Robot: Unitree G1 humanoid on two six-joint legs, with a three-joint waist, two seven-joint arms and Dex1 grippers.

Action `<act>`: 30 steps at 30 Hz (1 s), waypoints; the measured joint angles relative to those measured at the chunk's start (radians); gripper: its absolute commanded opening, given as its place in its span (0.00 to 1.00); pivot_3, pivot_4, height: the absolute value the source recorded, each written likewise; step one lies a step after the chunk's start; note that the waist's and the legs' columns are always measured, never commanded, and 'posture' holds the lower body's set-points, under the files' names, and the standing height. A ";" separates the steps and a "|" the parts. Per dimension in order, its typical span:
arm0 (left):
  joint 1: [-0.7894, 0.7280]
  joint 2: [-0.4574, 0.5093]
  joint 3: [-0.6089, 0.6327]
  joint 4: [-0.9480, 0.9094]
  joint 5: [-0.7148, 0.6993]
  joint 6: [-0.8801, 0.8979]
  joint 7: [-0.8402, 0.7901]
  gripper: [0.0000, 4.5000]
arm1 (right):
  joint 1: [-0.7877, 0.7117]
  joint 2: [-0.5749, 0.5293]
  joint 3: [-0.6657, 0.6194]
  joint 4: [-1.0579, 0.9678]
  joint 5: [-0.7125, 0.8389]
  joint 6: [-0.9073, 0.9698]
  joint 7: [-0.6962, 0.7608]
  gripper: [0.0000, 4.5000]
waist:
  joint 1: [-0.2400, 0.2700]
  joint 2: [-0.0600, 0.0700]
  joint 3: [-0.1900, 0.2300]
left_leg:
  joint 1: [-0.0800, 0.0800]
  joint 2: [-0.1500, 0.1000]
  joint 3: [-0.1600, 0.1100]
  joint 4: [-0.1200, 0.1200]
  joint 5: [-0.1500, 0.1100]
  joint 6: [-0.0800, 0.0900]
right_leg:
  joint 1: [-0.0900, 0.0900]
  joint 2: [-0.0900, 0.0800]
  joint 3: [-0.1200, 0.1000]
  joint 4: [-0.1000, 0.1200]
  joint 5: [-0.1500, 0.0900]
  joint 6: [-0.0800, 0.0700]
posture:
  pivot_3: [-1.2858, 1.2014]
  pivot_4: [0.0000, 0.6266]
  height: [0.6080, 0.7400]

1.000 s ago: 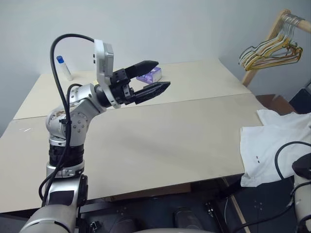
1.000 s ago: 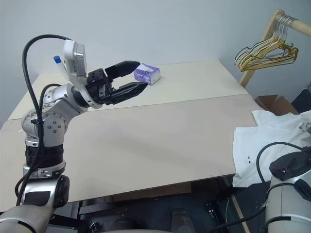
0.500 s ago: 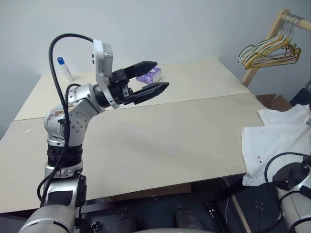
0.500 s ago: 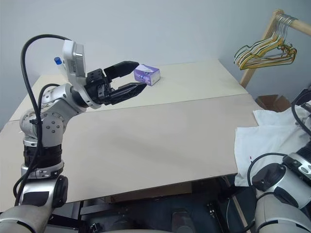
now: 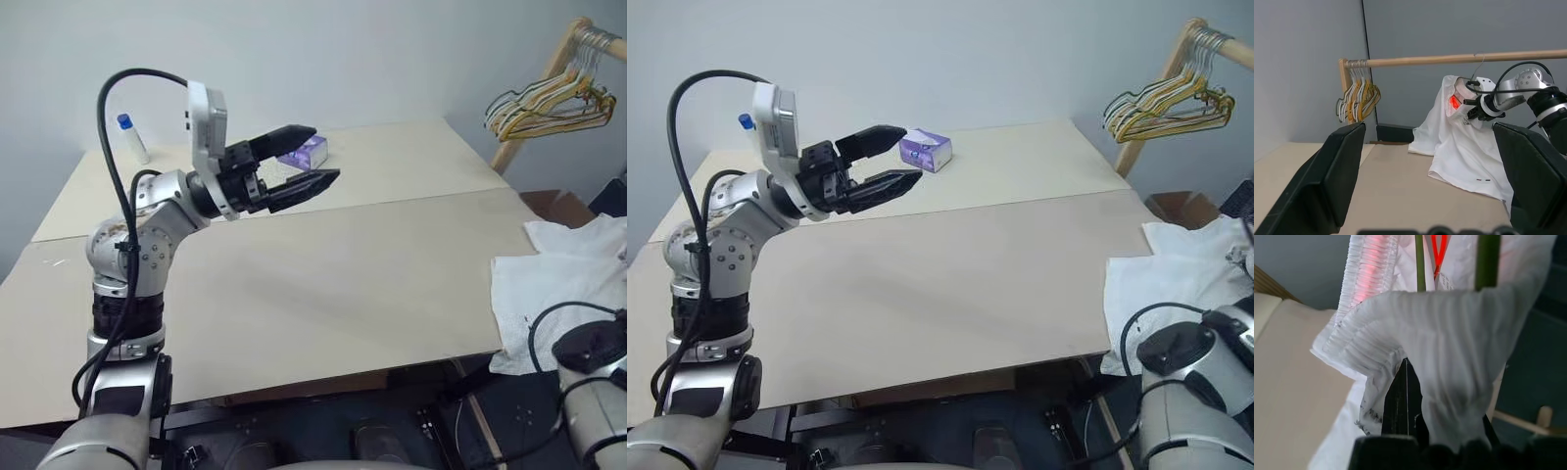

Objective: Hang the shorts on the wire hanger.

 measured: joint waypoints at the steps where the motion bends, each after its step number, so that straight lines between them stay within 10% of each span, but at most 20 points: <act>1: 0.002 0.000 0.000 -0.001 -0.001 0.002 0.000 1.00 | -0.006 -0.007 -0.008 -0.001 -0.003 0.009 -0.016 0.06 | 0.002 0.000 0.000 | 0.000 0.000 0.000 0.000 0.000 0.000 | 0.000 0.000 -0.001 -0.001 0.000 0.000 | 0.47 0.02 1.00; 30: 0.042 0.007 -0.005 -0.044 -0.041 0.044 0.014 1.00 | 0.150 -0.021 0.138 -0.073 -0.055 0.123 0.055 0.04 | -0.008 0.002 0.002 | 0.002 -0.001 0.000 -0.005 0.000 0.000 | 0.000 0.000 0.003 -0.003 0.000 0.000 | 0.47 0.06 1.00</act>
